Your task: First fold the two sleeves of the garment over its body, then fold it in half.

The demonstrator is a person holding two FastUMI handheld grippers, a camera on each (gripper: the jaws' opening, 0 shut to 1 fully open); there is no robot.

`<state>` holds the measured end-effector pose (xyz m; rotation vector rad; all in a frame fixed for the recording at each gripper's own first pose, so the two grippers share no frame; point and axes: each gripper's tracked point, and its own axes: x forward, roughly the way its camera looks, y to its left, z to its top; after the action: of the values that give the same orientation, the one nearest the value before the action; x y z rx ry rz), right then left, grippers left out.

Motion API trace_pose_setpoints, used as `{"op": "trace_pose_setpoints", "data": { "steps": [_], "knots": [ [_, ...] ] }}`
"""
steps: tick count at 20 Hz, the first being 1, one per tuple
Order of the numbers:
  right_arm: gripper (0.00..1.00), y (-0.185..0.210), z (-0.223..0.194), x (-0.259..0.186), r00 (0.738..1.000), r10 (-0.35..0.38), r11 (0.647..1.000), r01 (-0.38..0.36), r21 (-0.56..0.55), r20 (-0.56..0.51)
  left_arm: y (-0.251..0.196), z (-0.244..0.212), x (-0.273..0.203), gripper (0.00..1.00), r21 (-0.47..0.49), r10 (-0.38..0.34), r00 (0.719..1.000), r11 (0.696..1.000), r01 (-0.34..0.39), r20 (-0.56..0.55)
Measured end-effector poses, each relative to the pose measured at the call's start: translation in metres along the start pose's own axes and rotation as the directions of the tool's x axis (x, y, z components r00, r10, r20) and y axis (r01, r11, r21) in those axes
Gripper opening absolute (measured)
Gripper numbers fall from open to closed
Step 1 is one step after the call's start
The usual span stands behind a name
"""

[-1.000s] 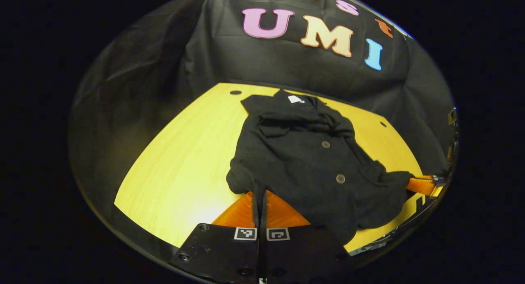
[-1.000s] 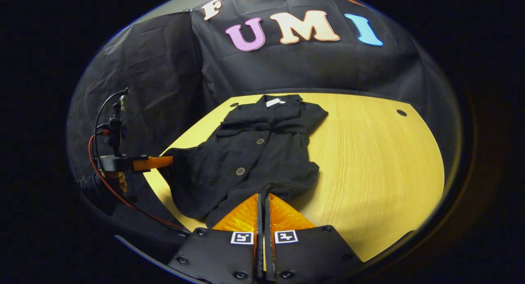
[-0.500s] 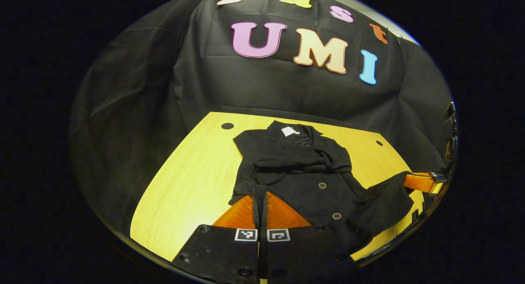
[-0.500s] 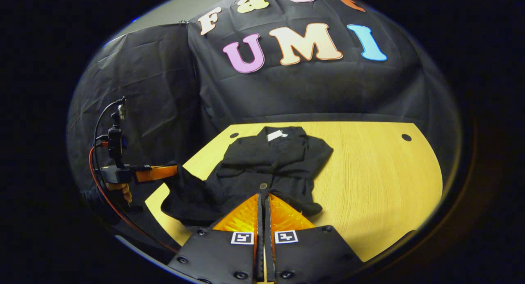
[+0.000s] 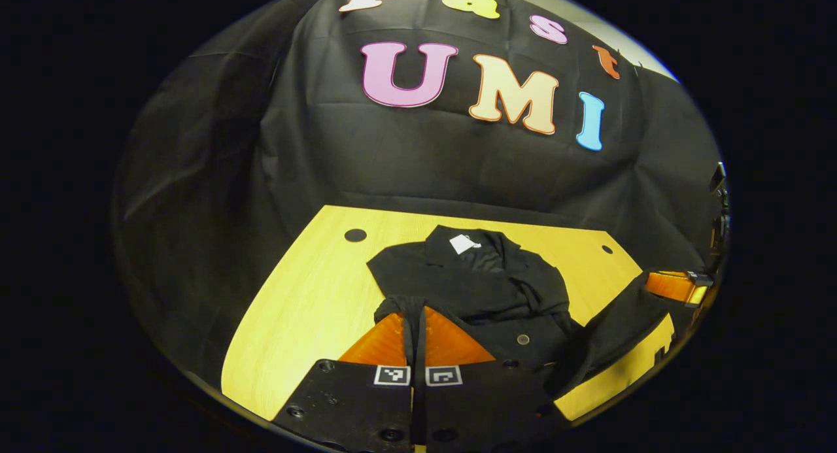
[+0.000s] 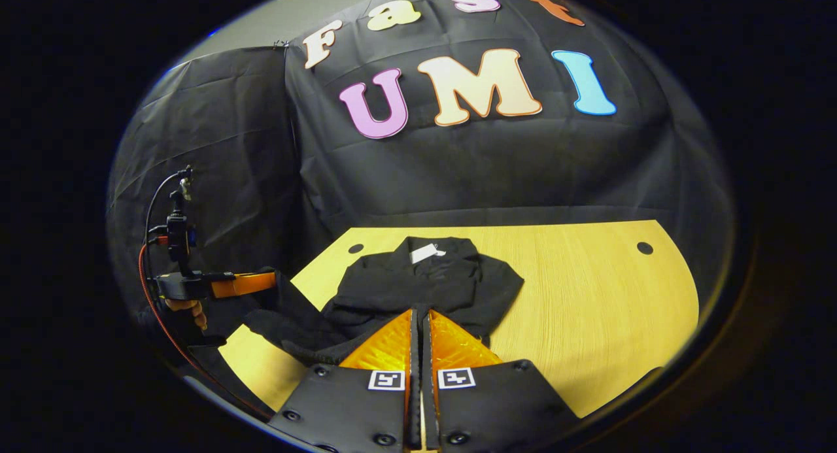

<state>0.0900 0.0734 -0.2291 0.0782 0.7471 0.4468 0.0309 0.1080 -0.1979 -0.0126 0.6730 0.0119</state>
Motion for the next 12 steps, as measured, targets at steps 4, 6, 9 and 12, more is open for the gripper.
{"op": "trace_pose_setpoints", "data": {
  "steps": [4,6,9,12],
  "knots": [
    [0.04,-0.007,0.027,0.015,0.999,-0.027,1.0,0.027,-0.001,0.034,0.001,0.023,0.019,0.0,0.009,-0.02,0.999,1.0,0.02,0.032],
    [0.04,-0.01,0.038,0.022,0.998,-0.039,0.999,0.039,-0.004,0.048,0.0,0.032,0.028,0.0,0.018,-0.033,0.998,0.999,0.033,0.044],
    [0.04,-0.016,0.051,0.036,0.996,-0.059,0.998,0.06,-0.013,0.062,0.004,0.041,0.045,0.0,0.023,-0.043,0.998,0.999,0.042,0.05],
    [0.01,-0.025,0.064,0.049,0.994,-0.082,0.996,0.083,-0.014,0.074,0.013,0.049,0.059,0.0,0.04,-0.037,0.998,0.999,0.035,0.056]
  ]
}}
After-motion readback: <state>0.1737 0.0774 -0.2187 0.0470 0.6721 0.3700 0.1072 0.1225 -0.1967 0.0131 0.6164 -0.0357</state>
